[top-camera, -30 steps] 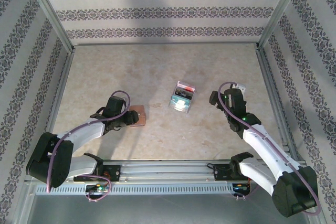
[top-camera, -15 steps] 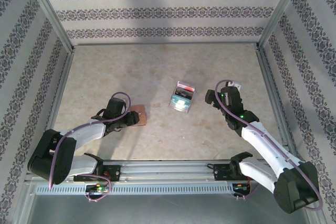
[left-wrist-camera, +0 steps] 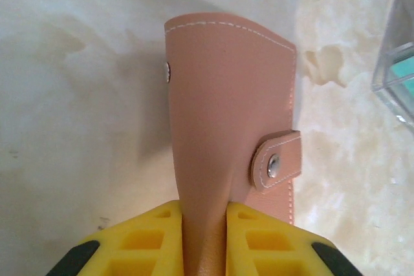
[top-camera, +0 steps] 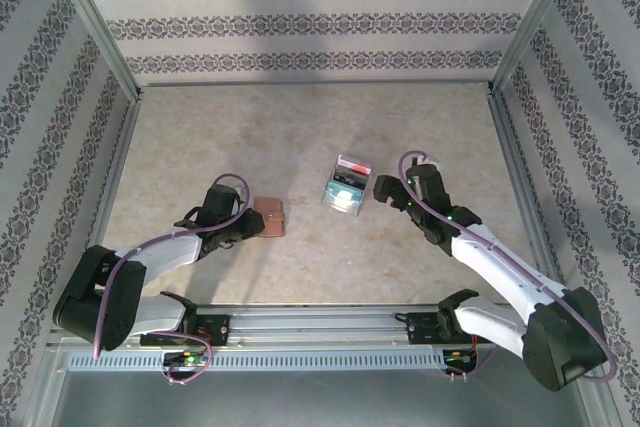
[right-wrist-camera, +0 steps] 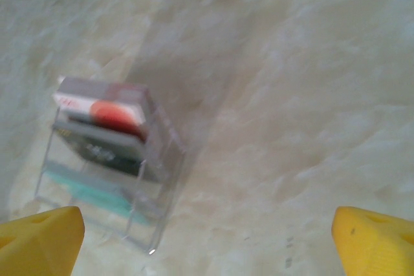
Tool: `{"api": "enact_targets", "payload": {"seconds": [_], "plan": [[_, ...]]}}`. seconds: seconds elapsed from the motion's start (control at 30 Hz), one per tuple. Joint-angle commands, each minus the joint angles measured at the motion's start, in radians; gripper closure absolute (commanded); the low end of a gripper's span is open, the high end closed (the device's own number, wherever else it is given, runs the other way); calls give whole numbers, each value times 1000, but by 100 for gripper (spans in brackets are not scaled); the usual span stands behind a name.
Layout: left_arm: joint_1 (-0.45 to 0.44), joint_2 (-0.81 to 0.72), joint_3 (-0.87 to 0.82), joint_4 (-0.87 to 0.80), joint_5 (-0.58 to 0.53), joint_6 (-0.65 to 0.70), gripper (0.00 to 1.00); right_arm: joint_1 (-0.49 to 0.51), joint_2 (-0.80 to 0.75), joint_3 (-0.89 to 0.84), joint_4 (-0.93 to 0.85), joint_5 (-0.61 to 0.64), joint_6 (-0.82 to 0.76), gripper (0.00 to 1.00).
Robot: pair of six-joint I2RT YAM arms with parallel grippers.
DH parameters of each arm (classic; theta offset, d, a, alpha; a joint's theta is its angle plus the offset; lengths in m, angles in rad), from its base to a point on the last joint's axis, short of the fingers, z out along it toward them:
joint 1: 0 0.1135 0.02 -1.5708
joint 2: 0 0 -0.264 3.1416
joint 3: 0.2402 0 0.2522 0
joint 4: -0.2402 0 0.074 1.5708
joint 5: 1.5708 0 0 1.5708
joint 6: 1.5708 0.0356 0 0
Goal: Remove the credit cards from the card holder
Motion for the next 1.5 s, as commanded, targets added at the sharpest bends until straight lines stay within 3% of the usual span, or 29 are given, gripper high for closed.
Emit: {"api": "enact_targets", "payload": {"seconds": [0.0, 0.37, 0.67, 0.9, 1.2, 1.47], "plan": [[-12, -12, 5, 51, 58, -58, 83, 43, 42, 29, 48, -122, 89, 2], [-12, -4, 5, 154, 157, -153, 88, 164, 227, 54, 276, -352, 214, 2], [-12, 12, -38, 310, 242, -227, 91, 208, 376, 104, 379, -468, 225, 2], [-12, -17, -34, 368, 330, -202, 91, 202, 486, 118, 560, -643, 282, 2], [-13, -53, -36, 457, 435, -207, 91, 203, 574, 142, 696, -701, 324, 5], [-22, -46, -38, 481, 452, -208, 91, 205, 651, 177, 843, -761, 400, 16]]}}
